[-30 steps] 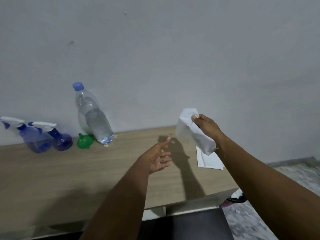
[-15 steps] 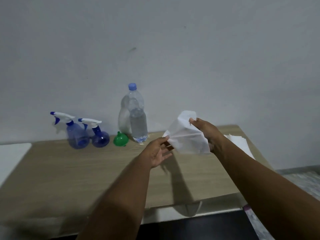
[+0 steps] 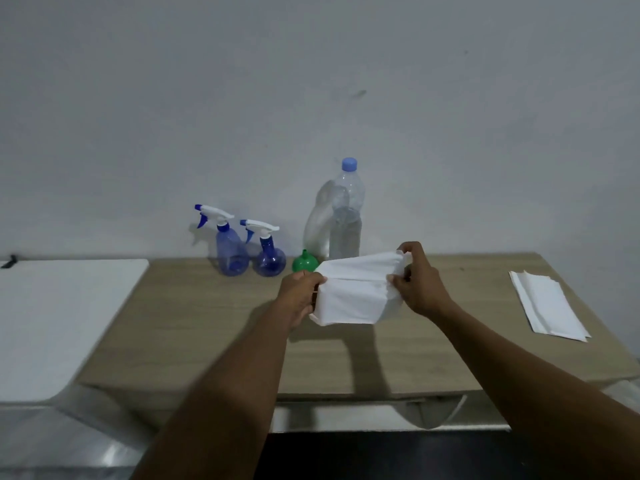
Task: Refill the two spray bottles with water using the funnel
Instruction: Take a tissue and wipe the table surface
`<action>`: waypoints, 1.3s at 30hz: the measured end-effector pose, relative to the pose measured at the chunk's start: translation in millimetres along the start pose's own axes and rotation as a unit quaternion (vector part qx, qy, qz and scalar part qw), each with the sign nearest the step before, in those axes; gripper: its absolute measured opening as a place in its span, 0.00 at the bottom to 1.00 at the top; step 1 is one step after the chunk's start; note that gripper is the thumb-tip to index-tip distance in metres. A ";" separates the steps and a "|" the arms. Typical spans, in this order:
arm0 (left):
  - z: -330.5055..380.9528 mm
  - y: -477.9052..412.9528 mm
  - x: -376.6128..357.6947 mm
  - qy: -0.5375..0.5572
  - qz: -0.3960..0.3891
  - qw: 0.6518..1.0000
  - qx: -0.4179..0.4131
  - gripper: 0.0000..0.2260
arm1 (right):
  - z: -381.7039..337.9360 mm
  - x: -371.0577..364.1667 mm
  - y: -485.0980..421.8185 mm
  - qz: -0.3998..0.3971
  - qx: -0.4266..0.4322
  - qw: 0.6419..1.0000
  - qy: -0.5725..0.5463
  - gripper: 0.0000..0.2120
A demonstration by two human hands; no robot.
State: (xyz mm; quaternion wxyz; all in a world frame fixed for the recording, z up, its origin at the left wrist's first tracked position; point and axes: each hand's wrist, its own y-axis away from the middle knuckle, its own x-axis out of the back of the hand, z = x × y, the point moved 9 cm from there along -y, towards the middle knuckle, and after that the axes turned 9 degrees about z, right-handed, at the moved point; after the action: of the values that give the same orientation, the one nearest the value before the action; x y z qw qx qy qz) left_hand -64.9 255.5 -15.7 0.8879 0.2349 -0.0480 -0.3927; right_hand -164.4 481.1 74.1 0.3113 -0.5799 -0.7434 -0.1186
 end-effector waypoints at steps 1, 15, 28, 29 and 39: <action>-1.2 -0.3 7.3 0.009 0.010 1.000 0.002 0.14 | -4.5 -5.9 1.6 0.004 0.014 1.000 0.003 0.16; -0.1 37.7 58.7 0.141 0.125 0.982 0.033 0.09 | -9.5 -83.4 12.2 -0.142 -0.149 0.931 -0.301 0.17; 24.8 48.2 154.4 -0.043 0.137 0.987 -0.078 0.22 | -59.0 -141.2 18.0 -0.250 -0.072 0.955 -0.144 0.14; 28.4 45.1 162.1 -0.063 0.126 0.986 -0.090 0.24 | -66.1 -145.3 17.3 -0.249 -0.061 0.958 -0.126 0.14; 75.8 23.3 234.0 -0.358 0.114 0.897 -0.234 0.11 | -125.0 -206.0 13.8 -0.180 0.011 0.984 -0.008 0.05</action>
State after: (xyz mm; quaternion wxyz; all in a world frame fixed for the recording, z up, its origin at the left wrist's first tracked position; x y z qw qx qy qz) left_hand 91.2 71.8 38.8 0.8787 -0.1430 -0.2958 -0.3463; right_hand -83.3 255.6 45.0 0.2851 -0.4342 -0.8395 -0.1594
